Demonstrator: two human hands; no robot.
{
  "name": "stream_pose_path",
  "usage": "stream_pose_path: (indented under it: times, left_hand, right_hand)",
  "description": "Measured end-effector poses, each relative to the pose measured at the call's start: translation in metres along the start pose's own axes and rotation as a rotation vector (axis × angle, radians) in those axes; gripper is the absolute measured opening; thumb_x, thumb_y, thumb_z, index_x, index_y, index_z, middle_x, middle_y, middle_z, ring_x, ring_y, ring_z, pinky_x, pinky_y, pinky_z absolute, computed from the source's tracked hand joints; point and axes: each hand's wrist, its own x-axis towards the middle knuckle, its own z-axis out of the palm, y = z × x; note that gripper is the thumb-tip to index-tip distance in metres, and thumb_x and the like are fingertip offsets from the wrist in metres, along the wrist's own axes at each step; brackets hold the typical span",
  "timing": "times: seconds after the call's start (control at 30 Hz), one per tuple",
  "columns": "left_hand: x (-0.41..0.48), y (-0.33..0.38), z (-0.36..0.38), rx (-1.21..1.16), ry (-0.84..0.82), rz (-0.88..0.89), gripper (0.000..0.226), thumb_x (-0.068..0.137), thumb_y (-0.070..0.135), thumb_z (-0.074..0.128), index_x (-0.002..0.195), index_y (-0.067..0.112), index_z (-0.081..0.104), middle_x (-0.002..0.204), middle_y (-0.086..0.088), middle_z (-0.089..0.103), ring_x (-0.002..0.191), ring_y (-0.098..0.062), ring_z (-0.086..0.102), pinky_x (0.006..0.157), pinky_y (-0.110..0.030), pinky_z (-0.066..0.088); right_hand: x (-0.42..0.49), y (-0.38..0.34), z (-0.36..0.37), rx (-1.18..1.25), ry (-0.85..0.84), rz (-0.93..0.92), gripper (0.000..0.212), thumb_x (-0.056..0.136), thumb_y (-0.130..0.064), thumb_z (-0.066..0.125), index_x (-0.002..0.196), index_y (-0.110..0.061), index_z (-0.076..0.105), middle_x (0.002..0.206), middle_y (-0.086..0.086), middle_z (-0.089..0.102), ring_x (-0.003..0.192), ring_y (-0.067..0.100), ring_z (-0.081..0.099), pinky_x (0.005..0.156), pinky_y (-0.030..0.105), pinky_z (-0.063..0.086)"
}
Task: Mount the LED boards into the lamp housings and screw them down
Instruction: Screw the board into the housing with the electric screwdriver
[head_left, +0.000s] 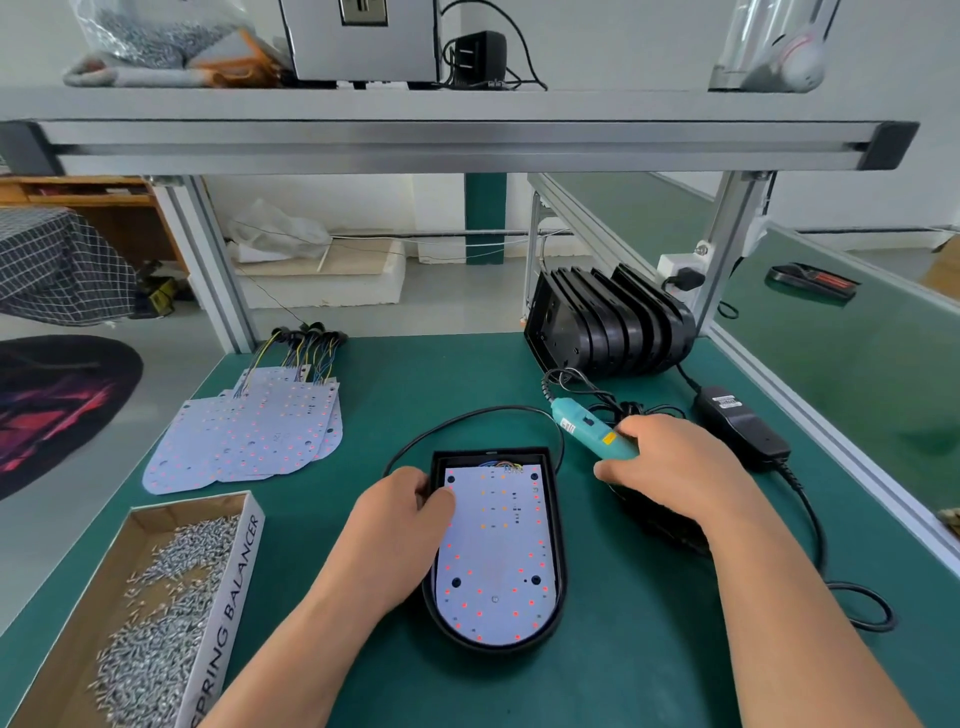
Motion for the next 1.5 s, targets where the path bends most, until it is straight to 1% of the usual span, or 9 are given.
stream_pose_path:
  times: [0.23, 0.43, 0.57, 0.7, 0.9, 1.03, 1.17, 1.37, 1.5]
  left_hand:
    - [-0.001, 0.005, -0.006, -0.006, 0.004, -0.025, 0.027, 0.098, 0.035, 0.057, 0.091, 0.009, 0.059, 0.054, 0.013, 0.042, 0.049, -0.009, 0.033, 0.055, -0.032, 0.032]
    - [0.002, 0.004, -0.021, 0.052, 0.048, -0.079, 0.020, 0.094, 0.025, 0.054, 0.079, 0.014, 0.045, 0.067, 0.001, 0.042, 0.061, -0.021, 0.033, 0.057, -0.034, 0.028]
    - [0.006, 0.003, -0.023, 0.057, 0.078, -0.098, 0.023, 0.095, 0.023, 0.050, 0.077, 0.016, 0.038, 0.069, 0.000, 0.042, 0.063, -0.022, 0.033, 0.058, -0.035, 0.028]
    - [0.007, 0.003, -0.020, 0.038, 0.155, -0.103, 0.019, 0.095, 0.024, 0.050, 0.083, 0.008, 0.051, 0.068, 0.000, 0.050, 0.063, -0.024, 0.041, 0.059, -0.036, 0.034]
    - [0.007, 0.002, -0.012, -0.015, 0.213, -0.111, 0.018, 0.096, 0.029, 0.050, 0.086, 0.014, 0.054, 0.066, 0.004, 0.051, 0.062, -0.024, 0.045, 0.061, -0.036, 0.037]
    - [0.003, 0.007, -0.003, 0.133, 0.258, -0.087, 0.019, 0.099, 0.030, 0.046, 0.084, 0.018, 0.047, 0.068, 0.004, 0.061, 0.063, -0.022, 0.055, 0.057, -0.035, 0.035]
    - [0.003, 0.006, -0.002, 0.150, 0.263, -0.073, 0.015, 0.098, 0.034, 0.048, 0.086, 0.026, 0.051, 0.066, 0.006, 0.063, 0.063, -0.014, 0.059, 0.057, -0.033, 0.037]
    - [0.006, 0.004, -0.009, -0.328, 0.335, -0.111, 0.029, 0.090, 0.056, 0.054, 0.111, 0.036, 0.062, 0.088, 0.030, 0.069, 0.082, 0.002, 0.065, 0.070, -0.029, 0.044]
    - [0.017, -0.007, -0.021, -0.154, 0.407, -0.165, 0.048, 0.103, 0.040, 0.050, 0.149, 0.028, 0.054, 0.108, 0.009, 0.072, 0.110, -0.026, 0.064, 0.092, -0.044, 0.048]
  right_hand:
    - [-0.004, -0.020, 0.007, 0.040, 0.253, -0.282, 0.057, 0.087, -0.041, 0.081, 0.138, -0.021, 0.062, 0.128, -0.004, 0.051, 0.118, 0.018, 0.045, 0.094, 0.032, 0.046]
    - [-0.005, -0.053, 0.036, 0.061, 0.067, -0.448, 0.025, 0.106, -0.018, 0.056, 0.131, -0.019, 0.063, 0.126, 0.004, 0.065, 0.113, 0.030, 0.065, 0.094, 0.046, 0.051]
    - [-0.001, -0.054, 0.047, -0.035, 0.044, -0.511, 0.033, 0.108, -0.016, 0.052, 0.137, -0.029, 0.059, 0.116, 0.003, 0.054, 0.106, 0.028, 0.061, 0.089, 0.048, 0.054]
    - [0.005, -0.057, 0.049, -0.038, 0.092, -0.475, 0.008, 0.103, -0.018, 0.061, 0.105, -0.026, 0.063, 0.099, -0.001, 0.052, 0.095, 0.024, 0.060, 0.079, 0.045, 0.054]
    - [-0.001, -0.054, 0.032, 0.755, 0.075, -0.238, 0.026, 0.084, -0.045, 0.075, 0.079, -0.021, 0.068, 0.079, -0.003, 0.071, 0.070, 0.002, 0.066, 0.067, 0.030, 0.047]
    - [-0.009, -0.070, 0.032, 1.161, 0.085, -0.172, 0.045, 0.081, -0.044, 0.085, 0.109, -0.019, 0.060, 0.086, -0.006, 0.075, 0.059, 0.009, 0.064, 0.055, 0.024, 0.048]
    - [-0.007, -0.075, 0.039, 1.024, 0.011, -0.212, 0.050, 0.095, -0.027, 0.076, 0.141, -0.029, 0.057, 0.105, -0.017, 0.075, 0.069, 0.011, 0.066, 0.066, 0.030, 0.055]
    - [-0.005, -0.065, 0.039, 0.933, 0.030, -0.309, 0.047, 0.099, -0.007, 0.060, 0.135, -0.037, 0.063, 0.112, -0.024, 0.074, 0.092, 0.007, 0.071, 0.077, 0.024, 0.051]
    - [-0.005, -0.060, 0.035, 0.950, 0.136, -0.378, 0.054, 0.099, -0.004, 0.059, 0.133, -0.045, 0.066, 0.117, -0.023, 0.075, 0.108, 0.005, 0.068, 0.089, 0.012, 0.045]
